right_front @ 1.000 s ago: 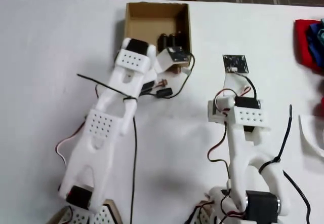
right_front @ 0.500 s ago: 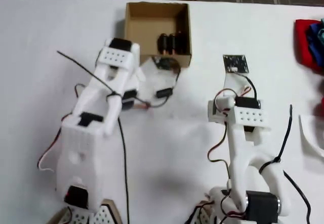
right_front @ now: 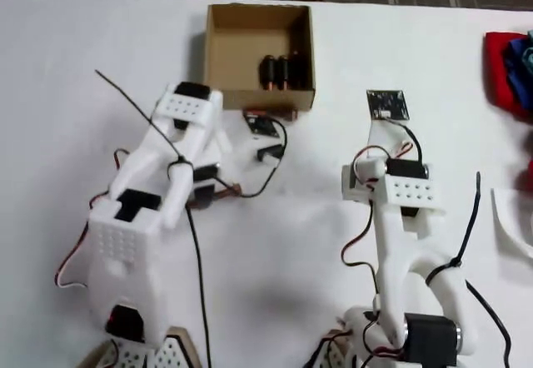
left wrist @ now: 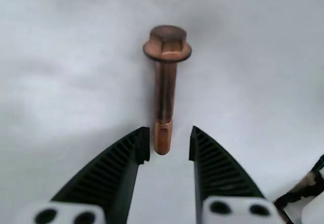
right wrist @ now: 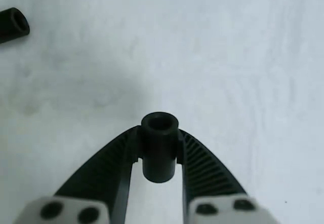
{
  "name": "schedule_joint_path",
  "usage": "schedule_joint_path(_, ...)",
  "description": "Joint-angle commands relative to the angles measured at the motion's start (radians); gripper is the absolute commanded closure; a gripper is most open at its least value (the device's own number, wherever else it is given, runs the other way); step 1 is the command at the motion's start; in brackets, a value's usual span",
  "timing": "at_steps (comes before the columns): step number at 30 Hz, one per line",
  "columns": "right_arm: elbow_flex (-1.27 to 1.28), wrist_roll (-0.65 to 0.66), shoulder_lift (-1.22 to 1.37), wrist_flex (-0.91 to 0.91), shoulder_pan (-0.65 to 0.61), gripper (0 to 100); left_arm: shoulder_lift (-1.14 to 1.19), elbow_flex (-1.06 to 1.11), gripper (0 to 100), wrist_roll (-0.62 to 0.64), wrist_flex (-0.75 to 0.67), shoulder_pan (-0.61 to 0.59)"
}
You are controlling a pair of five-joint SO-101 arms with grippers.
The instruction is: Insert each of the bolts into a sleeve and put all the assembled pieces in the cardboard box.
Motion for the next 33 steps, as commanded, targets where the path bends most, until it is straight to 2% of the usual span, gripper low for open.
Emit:
schedule_joint_path(1,-0.006,-0.009,-0.050,-0.010,0.010,97.8,-0.072,-0.041,83,0.034,-0.002,-0.003)
schedule_joint_path(10,-0.006,-0.009,-0.050,-0.010,0.010,97.8,-0.071,-0.041,83,0.109,-0.017,0.075)
schedule_joint_path(15,-0.006,-0.012,-0.050,-0.010,0.027,97.8,-0.071,-0.033,83,0.238,-0.138,0.120)
schedule_joint_path(19,-0.012,-0.069,-0.050,-0.013,0.094,97.8,-0.069,-0.031,83,0.302,-0.204,0.123)
schedule_joint_path(23,-0.026,-0.074,-0.050,-0.013,0.134,97.8,-0.071,0.010,83,0.307,-0.236,0.120)
schedule_joint_path(30,-0.026,-0.074,-0.050,-0.013,0.133,97.8,-0.071,0.114,84,0.311,-0.328,0.117)
schedule_joint_path(33,-0.026,-0.074,-0.050,-0.013,0.131,97.8,-0.071,0.125,92,0.313,-0.367,0.117)
